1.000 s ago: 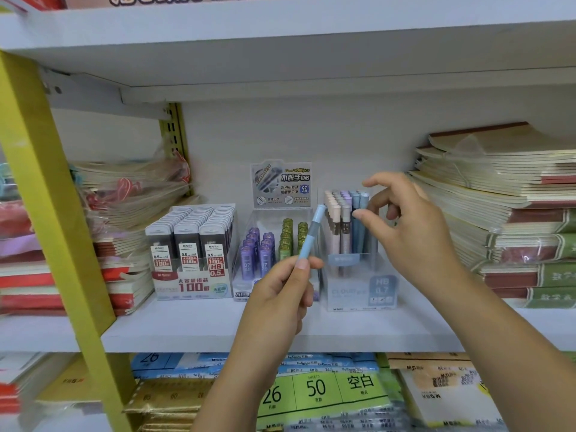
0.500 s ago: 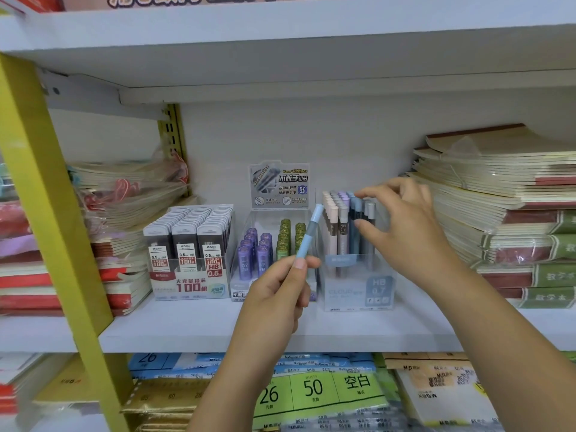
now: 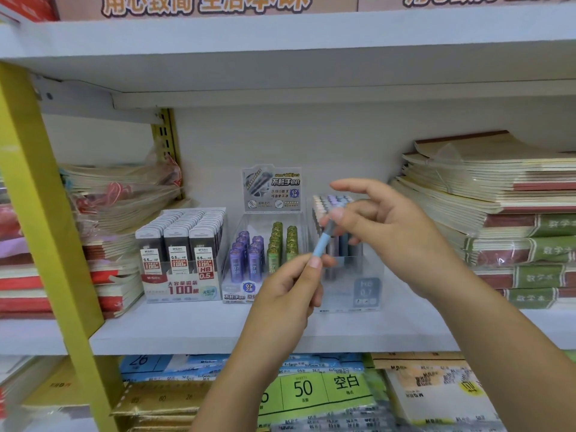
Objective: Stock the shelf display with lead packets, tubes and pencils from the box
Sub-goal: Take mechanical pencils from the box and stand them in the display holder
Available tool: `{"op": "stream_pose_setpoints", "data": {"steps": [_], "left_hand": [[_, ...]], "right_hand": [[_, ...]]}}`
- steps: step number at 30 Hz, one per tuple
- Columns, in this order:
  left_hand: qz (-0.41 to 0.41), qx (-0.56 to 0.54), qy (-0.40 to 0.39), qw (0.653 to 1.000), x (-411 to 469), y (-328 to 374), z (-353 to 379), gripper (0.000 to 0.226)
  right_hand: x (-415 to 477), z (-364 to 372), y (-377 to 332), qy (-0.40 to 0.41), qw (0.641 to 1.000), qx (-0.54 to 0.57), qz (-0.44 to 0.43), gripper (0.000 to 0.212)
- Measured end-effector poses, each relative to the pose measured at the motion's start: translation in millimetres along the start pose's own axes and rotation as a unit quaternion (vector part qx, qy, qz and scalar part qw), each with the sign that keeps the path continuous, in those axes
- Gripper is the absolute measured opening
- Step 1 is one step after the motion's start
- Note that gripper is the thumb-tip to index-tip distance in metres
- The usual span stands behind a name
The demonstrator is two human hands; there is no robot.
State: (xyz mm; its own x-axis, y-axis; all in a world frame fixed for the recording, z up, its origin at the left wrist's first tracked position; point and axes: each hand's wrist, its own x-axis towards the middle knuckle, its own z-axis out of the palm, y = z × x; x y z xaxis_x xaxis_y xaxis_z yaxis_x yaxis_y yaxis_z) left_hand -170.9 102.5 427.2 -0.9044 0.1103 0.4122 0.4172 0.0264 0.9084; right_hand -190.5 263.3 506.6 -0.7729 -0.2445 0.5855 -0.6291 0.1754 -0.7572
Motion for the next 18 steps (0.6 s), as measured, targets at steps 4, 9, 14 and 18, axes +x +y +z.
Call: {"op": "stream_pose_setpoints", "data": {"steps": [4, 9, 14, 18], "left_hand": [[0.0, 0.013, -0.003, 1.0, 0.3, -0.5, 7.8, 0.026], [0.015, 0.021, 0.018, 0.999, 1.7, 0.8, 7.5, 0.027], [0.128, 0.167, 0.153, 0.966, 2.8, -5.0, 7.5, 0.015], [0.209, 0.37, 0.183, 0.887, 4.0, -9.9, 3.3, 0.046]], "right_hand": [[-1.5, 0.1, -4.1, -0.014, 0.999, 0.036, 0.016, 0.025], [-2.9, -1.4, -6.2, -0.056, 0.994, 0.091, 0.019, 0.03], [0.3, -7.6, -7.0, 0.107, 0.987, 0.085, -0.089, 0.028], [-0.3, -23.6, -3.8, 0.204, 0.96, -0.054, -0.186, 0.035]]}}
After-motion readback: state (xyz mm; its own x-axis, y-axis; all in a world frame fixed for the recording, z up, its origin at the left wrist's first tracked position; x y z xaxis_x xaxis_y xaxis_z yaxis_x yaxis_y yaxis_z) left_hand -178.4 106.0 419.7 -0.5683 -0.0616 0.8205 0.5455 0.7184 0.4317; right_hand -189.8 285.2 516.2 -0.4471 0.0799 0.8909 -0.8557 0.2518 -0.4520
